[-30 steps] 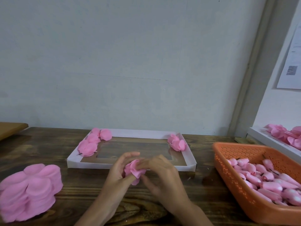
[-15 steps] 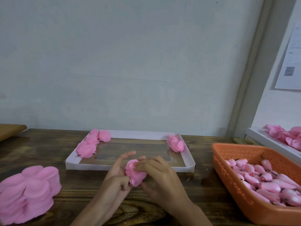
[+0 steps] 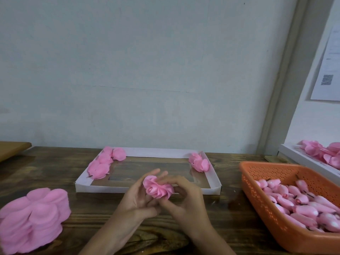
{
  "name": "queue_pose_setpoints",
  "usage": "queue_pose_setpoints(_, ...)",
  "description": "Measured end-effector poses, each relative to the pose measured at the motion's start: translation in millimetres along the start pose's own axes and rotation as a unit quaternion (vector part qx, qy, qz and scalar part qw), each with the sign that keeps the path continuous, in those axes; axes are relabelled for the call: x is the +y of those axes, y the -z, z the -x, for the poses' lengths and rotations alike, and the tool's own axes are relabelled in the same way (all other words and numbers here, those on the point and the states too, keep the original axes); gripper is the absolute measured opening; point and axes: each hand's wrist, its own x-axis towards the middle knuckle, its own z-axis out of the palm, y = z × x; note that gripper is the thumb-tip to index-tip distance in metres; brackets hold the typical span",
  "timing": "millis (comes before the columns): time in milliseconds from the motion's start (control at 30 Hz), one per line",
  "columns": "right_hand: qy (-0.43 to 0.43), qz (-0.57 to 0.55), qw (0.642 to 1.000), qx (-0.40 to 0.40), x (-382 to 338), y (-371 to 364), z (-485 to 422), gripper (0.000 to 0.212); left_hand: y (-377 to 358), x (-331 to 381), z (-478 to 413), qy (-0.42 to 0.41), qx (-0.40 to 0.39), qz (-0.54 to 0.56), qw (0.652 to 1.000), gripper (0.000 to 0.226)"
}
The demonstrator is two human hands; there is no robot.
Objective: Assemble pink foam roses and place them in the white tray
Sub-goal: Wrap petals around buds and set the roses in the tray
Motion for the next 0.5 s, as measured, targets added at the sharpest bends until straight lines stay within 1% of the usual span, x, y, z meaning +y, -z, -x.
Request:
queue_pose_setpoints(100,-0.022,-0.039,0.999,0.003,-4,-3,1,0.029,-10,-2,-1,-0.014,0.058,-0.096,0.994,0.076)
queue_pose_setpoints(200,0.001,-0.011,1.000,-0.001,-7,-5,1,0.031,-18,-2,-3,-0.056,0.112,-0.132,0.983,0.070)
queue_pose_setpoints(267,0.018,0.023,1.000,-0.008,-8,-6,0,0.033,-20,-2,-3,-0.079,0.125,-0.147,0.978,0.070)
queue_pose_setpoints(333,0.027,0.047,0.998,-0.023,-9,-6,0,0.031,-22,0,-4,-0.100,0.128,-0.168,0.972,0.060)
queue_pose_setpoints(400,0.028,0.073,0.996,-0.039,-10,-5,1,0.027,-22,1,-4,-0.103,0.131,-0.197,0.966,0.051)
queue_pose_setpoints(500,0.011,0.100,0.993,-0.055,-15,-3,2,0.027,-21,-3,-4,-0.096,0.143,-0.233,0.957,0.054)
